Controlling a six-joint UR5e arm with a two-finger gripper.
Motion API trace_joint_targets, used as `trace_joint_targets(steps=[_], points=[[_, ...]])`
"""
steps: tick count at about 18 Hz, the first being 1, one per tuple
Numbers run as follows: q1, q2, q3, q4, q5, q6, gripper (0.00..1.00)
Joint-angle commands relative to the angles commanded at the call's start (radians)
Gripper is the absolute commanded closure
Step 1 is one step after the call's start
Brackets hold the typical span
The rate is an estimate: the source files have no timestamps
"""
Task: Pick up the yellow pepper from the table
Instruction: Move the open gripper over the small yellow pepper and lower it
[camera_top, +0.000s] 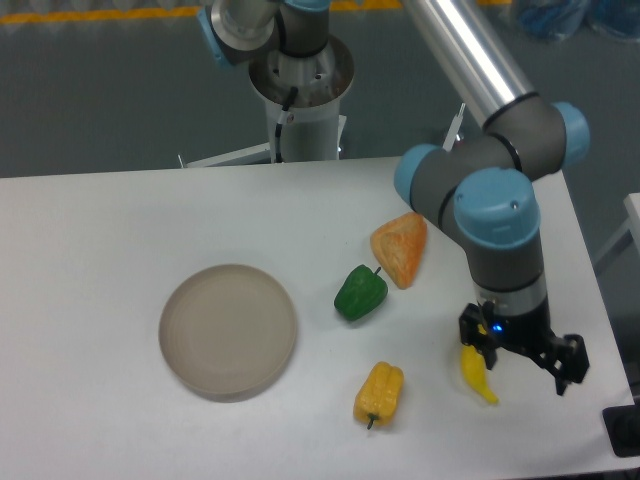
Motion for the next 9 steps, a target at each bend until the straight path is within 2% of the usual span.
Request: trace_joint_targets(steps=[3,6,9], points=[[0.000,0.002,-0.005,-0.002,-0.085,-0.109,0.00],[0.002,0.006,-0.055,-0.009,-0.138,-0.111,0.00],[0.002,-0.001,-0.080,-0.012,-0.177,-0.105,0.00]])
